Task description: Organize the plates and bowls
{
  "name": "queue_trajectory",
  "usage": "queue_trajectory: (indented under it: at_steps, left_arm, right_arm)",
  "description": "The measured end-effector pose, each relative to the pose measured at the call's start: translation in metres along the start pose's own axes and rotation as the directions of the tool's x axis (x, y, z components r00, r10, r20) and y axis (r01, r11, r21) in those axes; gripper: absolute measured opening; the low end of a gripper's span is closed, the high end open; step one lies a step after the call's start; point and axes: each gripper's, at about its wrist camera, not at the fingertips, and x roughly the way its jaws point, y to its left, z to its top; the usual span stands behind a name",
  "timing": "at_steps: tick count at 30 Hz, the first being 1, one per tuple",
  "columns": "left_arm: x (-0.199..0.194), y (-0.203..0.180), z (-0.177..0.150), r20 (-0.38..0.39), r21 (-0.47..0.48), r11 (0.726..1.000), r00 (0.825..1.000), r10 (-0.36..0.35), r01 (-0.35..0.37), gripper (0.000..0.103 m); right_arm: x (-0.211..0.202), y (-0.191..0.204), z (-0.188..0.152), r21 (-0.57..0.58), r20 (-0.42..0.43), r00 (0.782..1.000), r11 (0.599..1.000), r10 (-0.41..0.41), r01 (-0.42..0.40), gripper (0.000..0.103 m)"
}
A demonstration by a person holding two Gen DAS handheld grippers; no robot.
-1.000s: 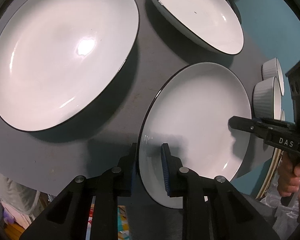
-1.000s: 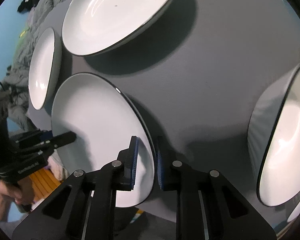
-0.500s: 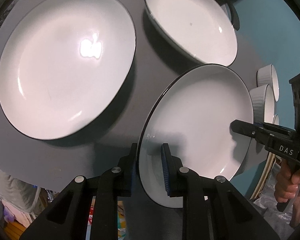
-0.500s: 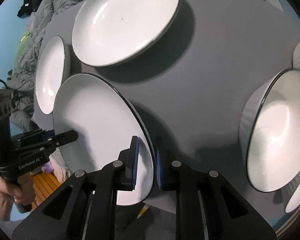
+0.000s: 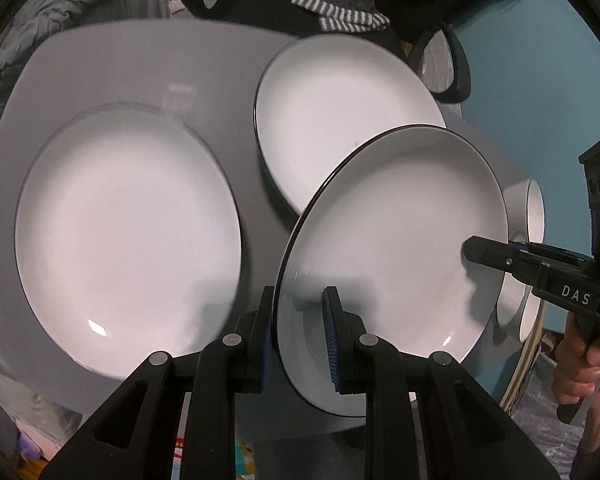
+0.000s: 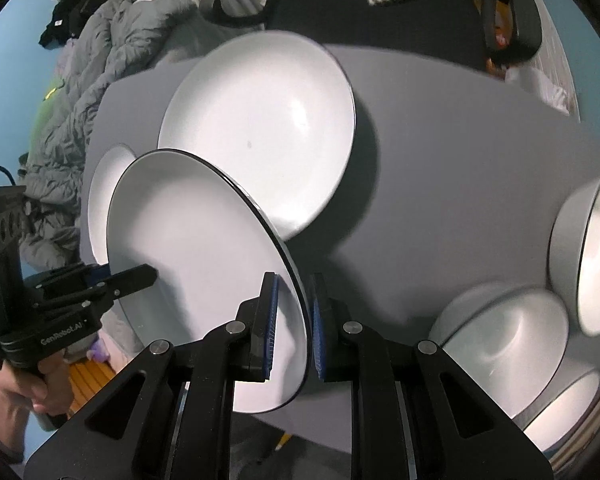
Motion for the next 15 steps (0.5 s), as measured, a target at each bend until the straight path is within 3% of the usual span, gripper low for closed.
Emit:
queue_trajectory:
  at_steps: [15]
  left_arm:
    - [0.015,-0.009,0.073,0.007,-0.037,0.996,0.996,0.086,-0.085,0.024]
  right_arm:
    - [0.01,-0.009,0.073,-0.01,-0.018,1.0,1.0,0.004,-0.004,0.017]
